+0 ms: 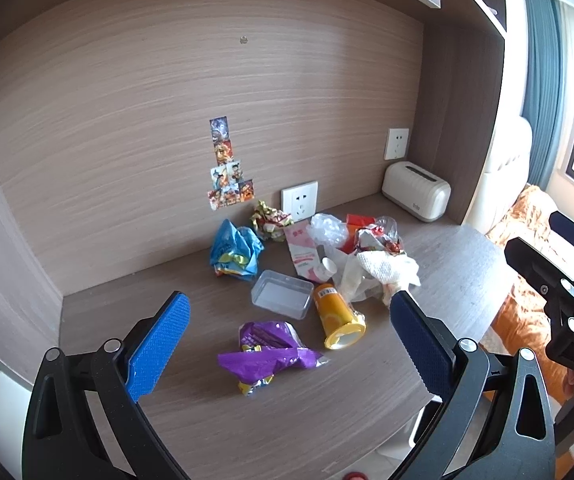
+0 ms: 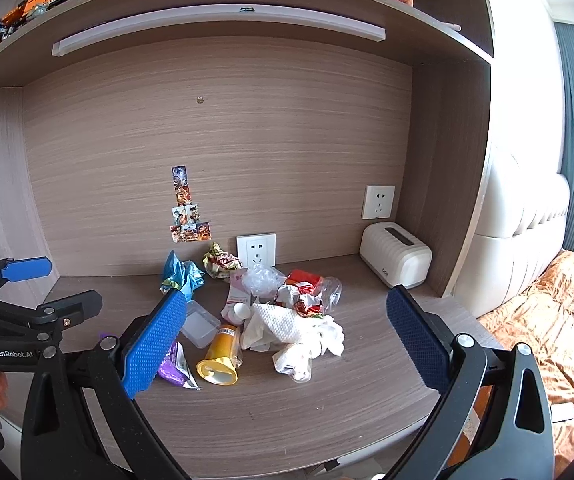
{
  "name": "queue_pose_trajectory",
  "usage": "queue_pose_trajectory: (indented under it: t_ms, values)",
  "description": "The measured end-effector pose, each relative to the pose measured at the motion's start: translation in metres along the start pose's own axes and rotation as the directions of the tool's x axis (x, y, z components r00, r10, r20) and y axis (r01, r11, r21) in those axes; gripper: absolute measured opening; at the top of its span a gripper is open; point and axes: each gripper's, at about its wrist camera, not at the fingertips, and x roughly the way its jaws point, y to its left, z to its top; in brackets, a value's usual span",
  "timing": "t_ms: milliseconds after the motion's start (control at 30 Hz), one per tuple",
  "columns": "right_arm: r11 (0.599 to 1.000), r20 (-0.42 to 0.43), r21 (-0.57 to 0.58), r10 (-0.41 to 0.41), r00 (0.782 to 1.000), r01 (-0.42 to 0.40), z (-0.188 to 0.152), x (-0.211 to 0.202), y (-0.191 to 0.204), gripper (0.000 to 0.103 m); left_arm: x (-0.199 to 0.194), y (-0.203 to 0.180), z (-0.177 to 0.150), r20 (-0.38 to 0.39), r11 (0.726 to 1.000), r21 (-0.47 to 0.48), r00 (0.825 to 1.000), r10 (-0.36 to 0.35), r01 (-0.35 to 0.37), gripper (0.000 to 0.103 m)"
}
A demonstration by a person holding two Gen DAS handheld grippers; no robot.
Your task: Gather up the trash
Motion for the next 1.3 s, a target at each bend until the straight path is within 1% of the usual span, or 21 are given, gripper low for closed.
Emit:
queue_pose_trajectory:
  t_ms: [400, 1300]
  values:
    - [1.0, 0.002, -0.009, 0.004, 1.0, -0.004, 0.003, 0.003, 0.002, 0.1, 0.002, -0.003, 0.002, 0.005, 1.0, 0.022, 1.0, 0.006, -0.006, 0.098]
    - [1.0, -0.006, -0.013, 0.012, 1.0, -0.012, 0.003, 0.01, 0.004, 0.1, 0.008, -0.004, 0.005, 0.0, 1.0, 0.025, 1.0, 0.002, -0.002, 0.098]
